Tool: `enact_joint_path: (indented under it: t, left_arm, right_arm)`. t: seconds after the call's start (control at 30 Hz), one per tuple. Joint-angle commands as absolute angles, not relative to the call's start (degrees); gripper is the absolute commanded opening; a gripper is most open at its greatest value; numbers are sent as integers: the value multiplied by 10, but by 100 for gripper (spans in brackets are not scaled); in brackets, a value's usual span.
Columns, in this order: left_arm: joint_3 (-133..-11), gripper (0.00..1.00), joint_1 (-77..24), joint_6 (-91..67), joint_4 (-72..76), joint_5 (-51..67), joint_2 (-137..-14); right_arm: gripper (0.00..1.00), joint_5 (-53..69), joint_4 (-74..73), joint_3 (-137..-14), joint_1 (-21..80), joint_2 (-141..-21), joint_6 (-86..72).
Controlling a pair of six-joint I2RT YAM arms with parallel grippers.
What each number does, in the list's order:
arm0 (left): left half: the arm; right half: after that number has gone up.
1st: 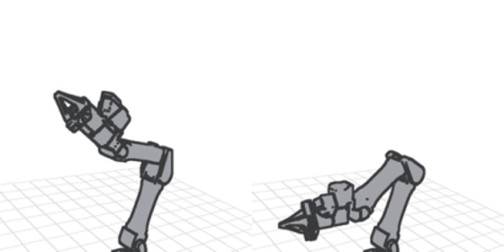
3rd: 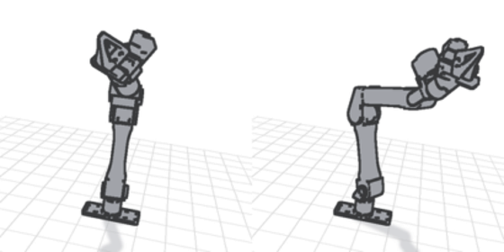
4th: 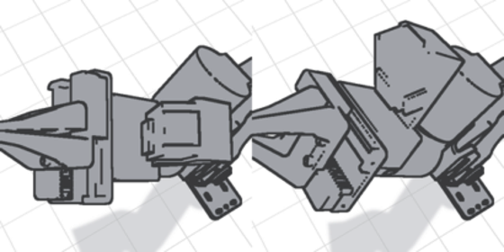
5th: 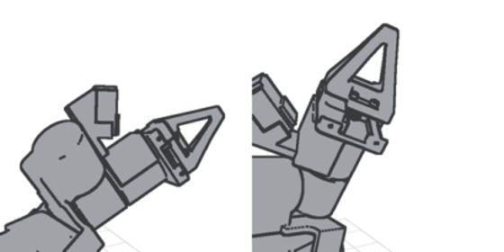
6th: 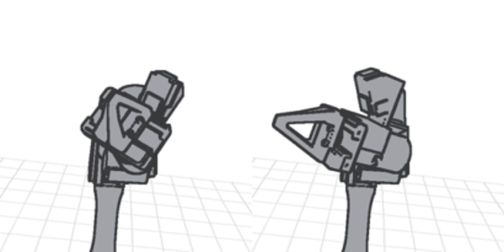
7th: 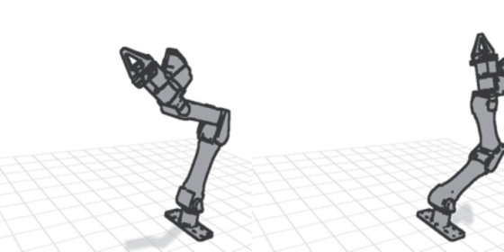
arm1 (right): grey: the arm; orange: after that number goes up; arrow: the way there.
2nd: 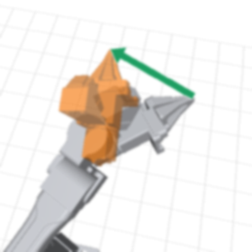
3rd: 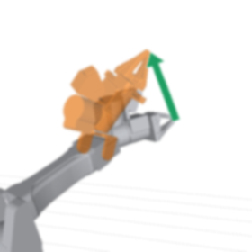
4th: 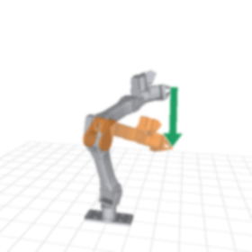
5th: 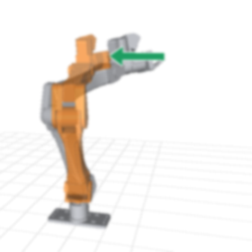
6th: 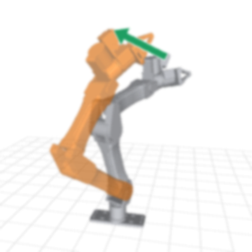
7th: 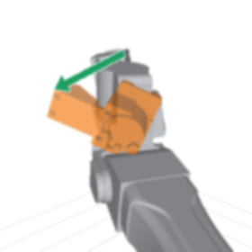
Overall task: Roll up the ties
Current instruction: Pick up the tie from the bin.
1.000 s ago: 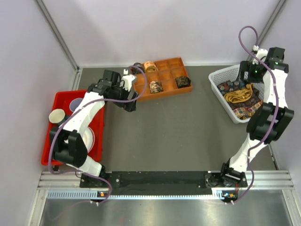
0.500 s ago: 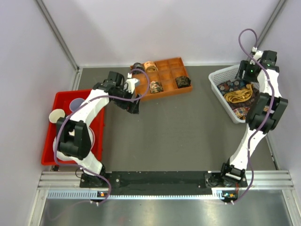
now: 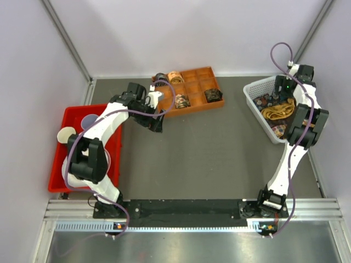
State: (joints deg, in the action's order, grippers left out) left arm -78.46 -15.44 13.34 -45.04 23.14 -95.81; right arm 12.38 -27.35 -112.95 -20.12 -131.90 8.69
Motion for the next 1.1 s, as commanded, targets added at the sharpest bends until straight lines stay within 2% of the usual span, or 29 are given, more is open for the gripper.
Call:
enact_joint_path:
  t: [0.0,0.17,0.27,0.3,0.43,0.53,0.57,0.63,0.67,0.7,1.07]
  left_arm:
    - [-809,99,-158,131,-456,241,-970]
    - [-816,99,-159,130,-459,232,-979]
    - [-820,99,-159,130,-461,233,-983]
    - [-823,99,-159,130,-462,233,-983]
    - [-824,99,-160,126,-465,232,-982]
    - [-822,99,-160,124,-467,235,-980]
    - [-822,99,-160,121,-467,235,-979]
    - [-823,99,-160,120,-468,235,-976]
    - [-823,99,-160,119,-469,236,-974]
    - [-824,99,-160,118,-469,236,-972]
    - [-825,99,-160,114,-474,220,-936]
  right_arm:
    - [81,107,-228,-1162,-198,-1339,109]
    - [79,126,-221,-1172,-198,-1357,113]
    - [73,133,-227,-1187,-196,-1371,114]
    - [65,135,-227,-1187,-196,-1369,113]
    - [51,156,-228,-1174,-196,-1350,111]
    - [35,168,-218,-1152,-196,-1317,111]
    - [26,171,-220,-1151,-196,-1310,109]
    - [15,175,-226,-1148,-196,-1284,105]
    - [5,176,-229,-1146,-196,-1275,104]
    - [0,176,-231,-1143,-197,-1263,104]
    - [0,211,-255,-1134,-198,-1098,87]
